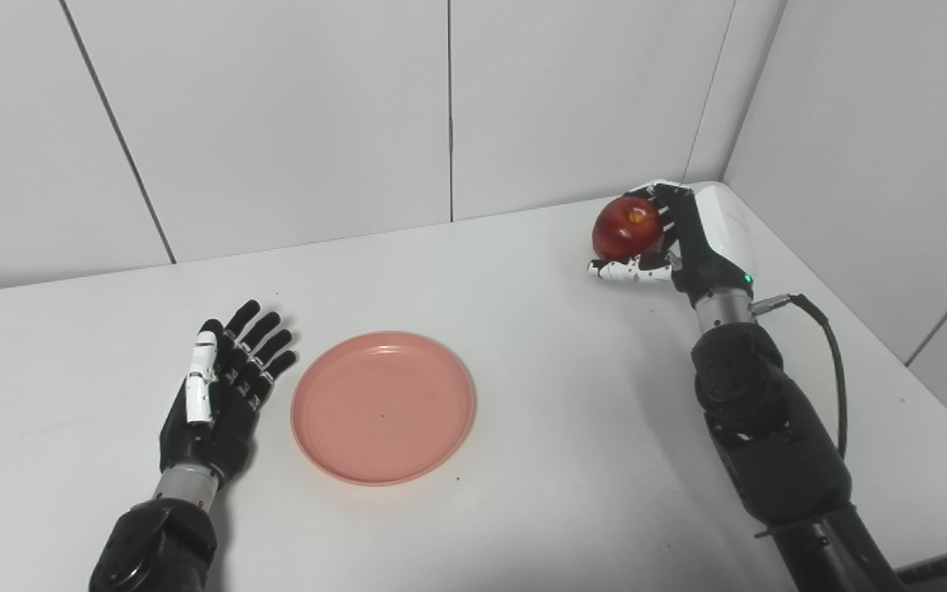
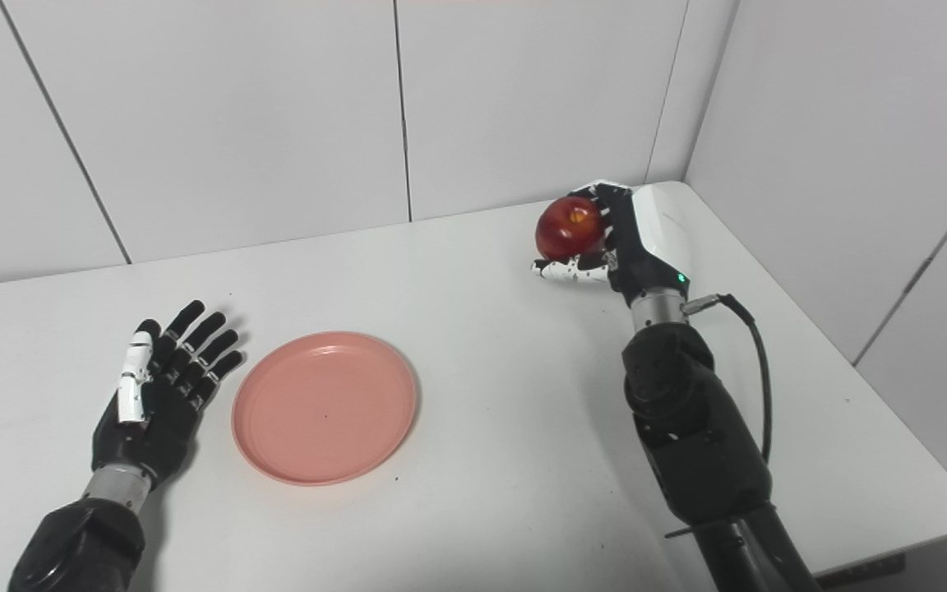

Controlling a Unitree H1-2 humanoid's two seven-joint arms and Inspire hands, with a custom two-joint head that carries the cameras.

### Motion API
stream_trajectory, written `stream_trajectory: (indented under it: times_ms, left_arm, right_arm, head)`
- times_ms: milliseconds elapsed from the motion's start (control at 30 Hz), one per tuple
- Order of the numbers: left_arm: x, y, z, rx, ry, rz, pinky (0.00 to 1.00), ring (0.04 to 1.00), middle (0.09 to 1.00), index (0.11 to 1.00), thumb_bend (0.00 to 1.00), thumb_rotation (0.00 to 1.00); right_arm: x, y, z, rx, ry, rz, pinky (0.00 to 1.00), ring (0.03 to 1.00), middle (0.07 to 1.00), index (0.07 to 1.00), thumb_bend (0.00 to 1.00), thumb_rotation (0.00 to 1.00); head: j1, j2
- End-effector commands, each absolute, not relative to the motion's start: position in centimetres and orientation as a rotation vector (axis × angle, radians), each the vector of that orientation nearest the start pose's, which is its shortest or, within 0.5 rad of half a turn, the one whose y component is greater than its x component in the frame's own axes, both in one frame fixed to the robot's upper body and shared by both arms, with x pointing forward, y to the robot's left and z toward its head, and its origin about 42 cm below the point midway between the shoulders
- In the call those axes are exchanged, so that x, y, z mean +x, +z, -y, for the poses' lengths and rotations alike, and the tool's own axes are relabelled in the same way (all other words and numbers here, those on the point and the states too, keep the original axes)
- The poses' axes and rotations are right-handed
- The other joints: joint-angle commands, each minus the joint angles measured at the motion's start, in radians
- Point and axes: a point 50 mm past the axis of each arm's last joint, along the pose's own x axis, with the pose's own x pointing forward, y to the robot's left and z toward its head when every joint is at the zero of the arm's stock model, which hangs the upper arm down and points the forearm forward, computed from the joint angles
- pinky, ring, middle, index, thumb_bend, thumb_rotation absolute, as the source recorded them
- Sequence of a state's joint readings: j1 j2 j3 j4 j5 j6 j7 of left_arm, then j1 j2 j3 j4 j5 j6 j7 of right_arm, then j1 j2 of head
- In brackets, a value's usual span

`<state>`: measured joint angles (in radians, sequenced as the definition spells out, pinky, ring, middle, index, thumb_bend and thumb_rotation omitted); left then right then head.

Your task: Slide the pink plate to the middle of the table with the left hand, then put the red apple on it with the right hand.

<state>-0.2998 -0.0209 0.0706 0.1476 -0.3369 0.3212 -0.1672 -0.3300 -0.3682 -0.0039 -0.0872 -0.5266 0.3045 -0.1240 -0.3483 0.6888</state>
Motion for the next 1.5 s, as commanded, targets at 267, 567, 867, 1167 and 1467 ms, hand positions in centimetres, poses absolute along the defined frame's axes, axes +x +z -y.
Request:
stream_trajectory:
  times_ms: [267,567,867,1167,1467]
  left_arm:
    - [36.8,11.6,-16.9,-0.366,-0.237,-0.211,0.85,0.862,0.876,0.867,0.37,1.00]
    - [36.6,11.7,-16.0,-0.356,-0.232,-0.203,0.84,0.855,0.867,0.854,0.37,1.00]
    - [36.6,12.1,-15.2,-0.378,-0.230,-0.202,0.86,0.859,0.874,0.863,0.36,1.00]
    - [36.6,12.4,-14.3,-0.397,-0.213,-0.201,0.86,0.863,0.877,0.863,0.36,1.00]
    - [36.7,12.8,-13.9,-0.379,-0.201,-0.192,0.84,0.849,0.865,0.855,0.37,1.00]
  right_arm:
    - [39.3,28.0,26.6,-0.844,-0.236,0.375,0.35,0.424,0.477,0.485,0.52,0.13]
    - [40.0,28.2,23.1,-0.808,-0.126,0.437,0.36,0.430,0.485,0.485,0.52,0.13]
    - [39.9,28.2,19.0,-0.768,-0.038,0.472,0.35,0.427,0.488,0.485,0.52,0.13]
    - [39.1,27.4,15.1,-0.722,0.061,0.481,0.32,0.396,0.474,0.486,0.52,0.13]
    - [37.9,26.1,12.5,-0.672,0.165,0.467,0.34,0.419,0.495,0.486,0.52,0.13]
  head:
    - [0.033,-0.007]
    - [0.074,-0.009]
    - [0.144,-0.008]
    - [0.219,0.002]
    - [0.273,0.013]
